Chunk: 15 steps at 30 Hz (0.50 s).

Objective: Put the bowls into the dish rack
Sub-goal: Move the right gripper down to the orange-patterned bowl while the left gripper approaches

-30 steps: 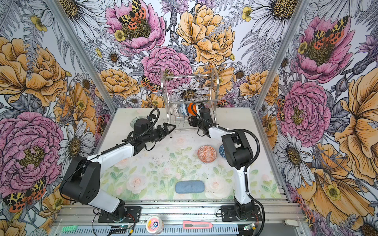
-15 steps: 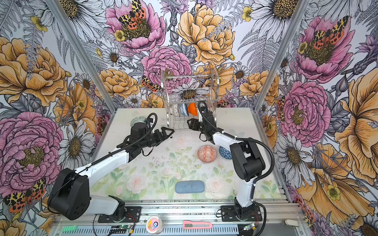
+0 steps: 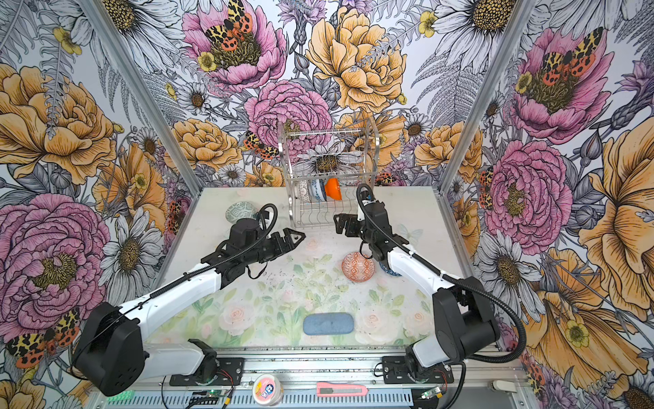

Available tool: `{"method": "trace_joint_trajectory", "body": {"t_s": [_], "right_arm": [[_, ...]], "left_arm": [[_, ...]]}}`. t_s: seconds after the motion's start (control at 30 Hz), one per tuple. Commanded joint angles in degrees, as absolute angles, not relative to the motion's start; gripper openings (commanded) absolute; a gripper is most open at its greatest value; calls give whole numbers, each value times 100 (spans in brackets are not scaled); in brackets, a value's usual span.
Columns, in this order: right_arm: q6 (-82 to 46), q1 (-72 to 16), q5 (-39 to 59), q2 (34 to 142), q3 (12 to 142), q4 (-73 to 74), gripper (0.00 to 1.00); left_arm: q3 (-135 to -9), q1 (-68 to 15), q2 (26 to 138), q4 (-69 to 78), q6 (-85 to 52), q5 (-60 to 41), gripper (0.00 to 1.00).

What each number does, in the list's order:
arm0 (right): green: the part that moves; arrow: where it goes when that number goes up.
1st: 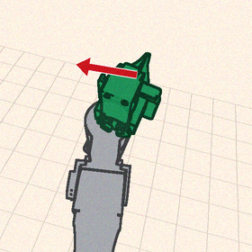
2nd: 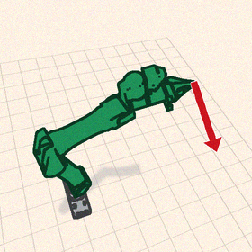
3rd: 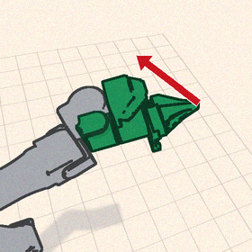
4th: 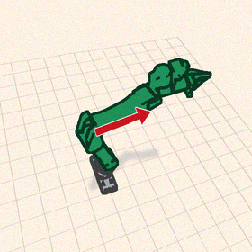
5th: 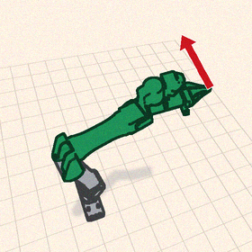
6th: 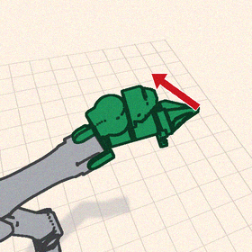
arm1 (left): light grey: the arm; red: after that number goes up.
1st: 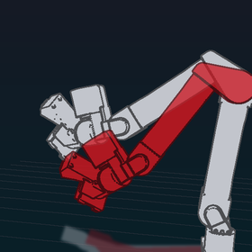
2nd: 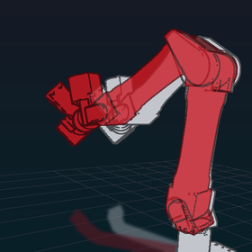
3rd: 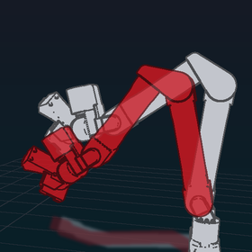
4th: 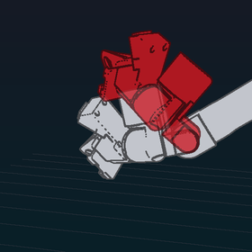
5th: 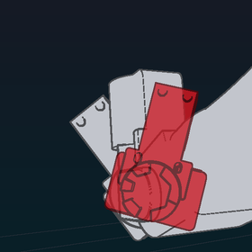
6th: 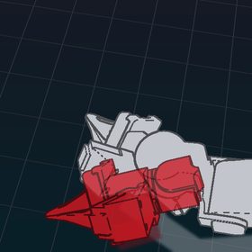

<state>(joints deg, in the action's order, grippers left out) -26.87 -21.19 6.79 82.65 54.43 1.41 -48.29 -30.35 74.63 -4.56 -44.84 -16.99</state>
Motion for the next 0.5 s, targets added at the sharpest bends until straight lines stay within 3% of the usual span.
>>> {"method": "trace_joint_trajectory", "body": {"t_s": [0.0, 0.2, 0.47], "right_arm": [[-2478, -2126, 214, 7702, 5136, -326, 100], [-2648, -2097, -58, 7335, 4824, -1249, 100], [-2988, -2093, 74, 7266, 4127, -1337, 97]], "left_arm": [[-4788, -3152, 7446, -561, -4324, -1508, 99], [-4773, -3332, 7459, -582, -4245, -1485, 99], [-4757, -3617, 7644, -445, -4209, -1416, 99]]}}
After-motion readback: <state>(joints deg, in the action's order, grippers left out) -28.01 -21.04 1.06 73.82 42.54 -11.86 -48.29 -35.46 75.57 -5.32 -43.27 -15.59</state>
